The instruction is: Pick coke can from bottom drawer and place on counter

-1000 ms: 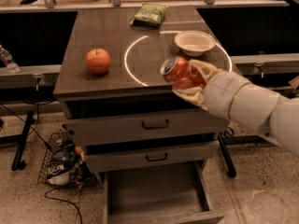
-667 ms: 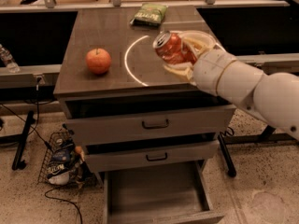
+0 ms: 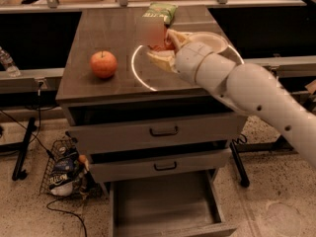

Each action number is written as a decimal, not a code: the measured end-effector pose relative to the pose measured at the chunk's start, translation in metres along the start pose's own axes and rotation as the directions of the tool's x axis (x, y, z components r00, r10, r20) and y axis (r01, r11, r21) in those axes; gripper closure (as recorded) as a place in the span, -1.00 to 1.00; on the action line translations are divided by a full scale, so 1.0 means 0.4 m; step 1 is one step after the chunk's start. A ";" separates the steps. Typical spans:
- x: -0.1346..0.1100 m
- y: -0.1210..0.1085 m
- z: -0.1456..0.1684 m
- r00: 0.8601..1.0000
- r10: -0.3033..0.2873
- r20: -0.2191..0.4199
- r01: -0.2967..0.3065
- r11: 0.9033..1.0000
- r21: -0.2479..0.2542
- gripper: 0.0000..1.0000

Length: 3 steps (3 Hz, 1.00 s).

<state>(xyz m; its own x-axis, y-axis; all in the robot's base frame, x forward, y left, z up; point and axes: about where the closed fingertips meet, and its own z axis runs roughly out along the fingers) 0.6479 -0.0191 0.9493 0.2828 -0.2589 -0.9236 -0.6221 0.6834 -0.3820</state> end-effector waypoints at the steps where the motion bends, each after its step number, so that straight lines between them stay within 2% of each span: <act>1: 0.058 0.000 0.042 0.989 0.143 0.021 -0.144 0.989 0.025 1.00; 2: 0.111 -0.015 0.054 0.970 0.234 0.065 -0.238 0.970 0.059 0.48; 3: 0.153 -0.031 0.038 0.961 0.264 0.088 -0.271 0.959 0.083 0.03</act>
Offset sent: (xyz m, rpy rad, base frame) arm 0.0447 -0.0068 -0.0504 0.3211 0.1351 -0.0485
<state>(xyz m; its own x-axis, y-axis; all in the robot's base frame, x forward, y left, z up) 0.6841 -0.0329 0.8981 0.1714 -0.0085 -0.9852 -0.6129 0.7820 -0.1133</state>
